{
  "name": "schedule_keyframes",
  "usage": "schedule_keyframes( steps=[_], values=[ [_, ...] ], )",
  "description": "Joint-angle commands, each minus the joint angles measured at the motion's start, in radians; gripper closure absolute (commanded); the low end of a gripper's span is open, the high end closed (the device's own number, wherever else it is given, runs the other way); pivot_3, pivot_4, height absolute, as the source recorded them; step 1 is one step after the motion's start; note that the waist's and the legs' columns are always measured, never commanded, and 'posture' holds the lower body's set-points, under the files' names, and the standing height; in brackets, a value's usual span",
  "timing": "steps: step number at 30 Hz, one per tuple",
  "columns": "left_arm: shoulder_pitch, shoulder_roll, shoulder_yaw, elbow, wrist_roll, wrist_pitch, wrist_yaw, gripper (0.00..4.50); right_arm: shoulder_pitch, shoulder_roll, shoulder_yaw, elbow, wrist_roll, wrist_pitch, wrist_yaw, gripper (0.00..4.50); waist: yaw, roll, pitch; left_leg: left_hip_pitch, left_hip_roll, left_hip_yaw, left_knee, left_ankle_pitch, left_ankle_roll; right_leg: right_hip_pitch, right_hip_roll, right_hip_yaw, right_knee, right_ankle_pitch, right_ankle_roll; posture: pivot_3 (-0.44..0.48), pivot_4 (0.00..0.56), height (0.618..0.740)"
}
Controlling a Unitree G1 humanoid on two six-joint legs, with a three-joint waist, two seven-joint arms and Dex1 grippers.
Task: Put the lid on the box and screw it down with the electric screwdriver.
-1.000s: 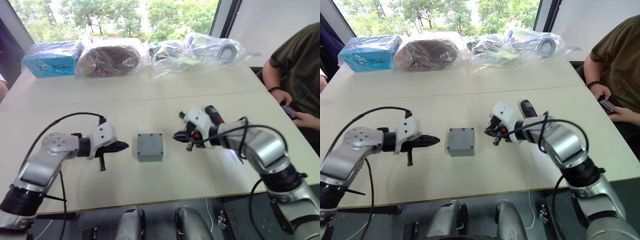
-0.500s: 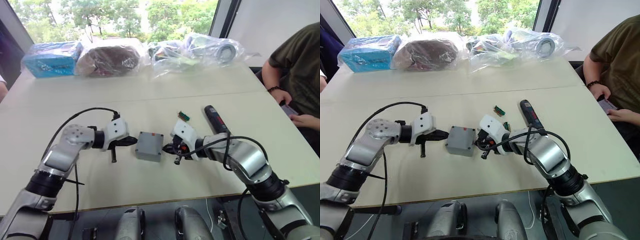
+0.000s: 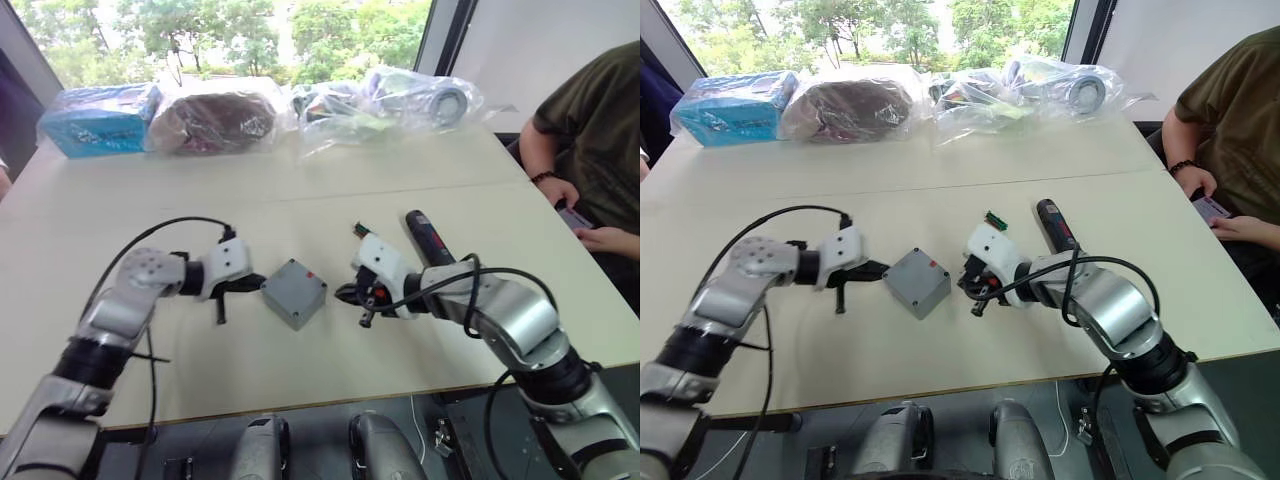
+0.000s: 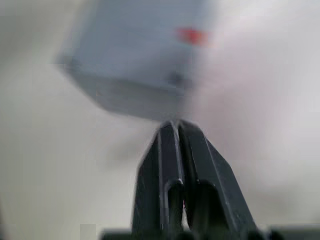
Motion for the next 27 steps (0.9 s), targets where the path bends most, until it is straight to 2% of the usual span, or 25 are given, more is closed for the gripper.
schedule_keyframes(
  steps=[1, 5, 10, 14, 27],
  values=[
    [0.068, 0.050, 0.060, -0.130, -0.068, 0.056, -0.030, 4.50, -0.036, 0.000, -0.026, 0.041, -0.022, -0.090, 0.012, 4.41, 0.002, 0.000, 0.000, 0.000, 0.000, 0.000, 0.000, 0.000, 0.000, 0.000, 0.000, 0.000, 0.001, 0.000, 0.000, 0.000, 0.150, 0.740],
    [0.145, 0.083, 0.085, -0.263, -0.152, 0.158, -0.055, 4.50, -0.074, 0.047, 0.016, 0.173, -0.095, -0.219, -0.002, 4.41, 0.005, 0.000, 0.000, 0.000, 0.000, 0.000, 0.000, 0.000, 0.000, 0.000, 0.000, 0.000, 0.002, 0.000, 0.000, 0.000, 0.150, 0.740],
    [0.121, 0.033, 0.069, -0.282, -0.153, 0.207, 0.009, 4.50, -0.083, 0.148, 0.048, 0.291, -0.145, -0.308, -0.018, 4.41, 0.005, 0.000, 0.000, 0.000, -0.001, 0.001, 0.001, 0.000, 0.000, 0.000, 0.000, 0.000, 0.004, 0.000, 0.000, 0.000, 0.150, 0.740],
    [0.111, 0.020, 0.063, -0.279, -0.145, 0.205, 0.025, 4.50, -0.053, 0.187, 0.070, 0.266, -0.147, -0.310, -0.016, 4.41, 0.003, 0.000, 0.000, 0.000, -0.001, 0.001, 0.001, 0.000, 0.000, -0.001, 0.000, 0.000, 0.006, 0.000, 0.000, 0.000, 0.150, 0.740],
    [-0.005, -0.049, 0.019, -0.138, -0.070, 0.106, 0.051, 4.50, 0.019, 0.190, 0.058, 0.123, -0.119, -0.194, -0.015, 4.41, 0.005, 0.000, 0.000, 0.001, -0.001, 0.001, 0.002, 0.000, 0.000, -0.001, 0.000, 0.000, 0.007, 0.000, 0.000, 0.000, 0.150, 0.740]
  ],
)
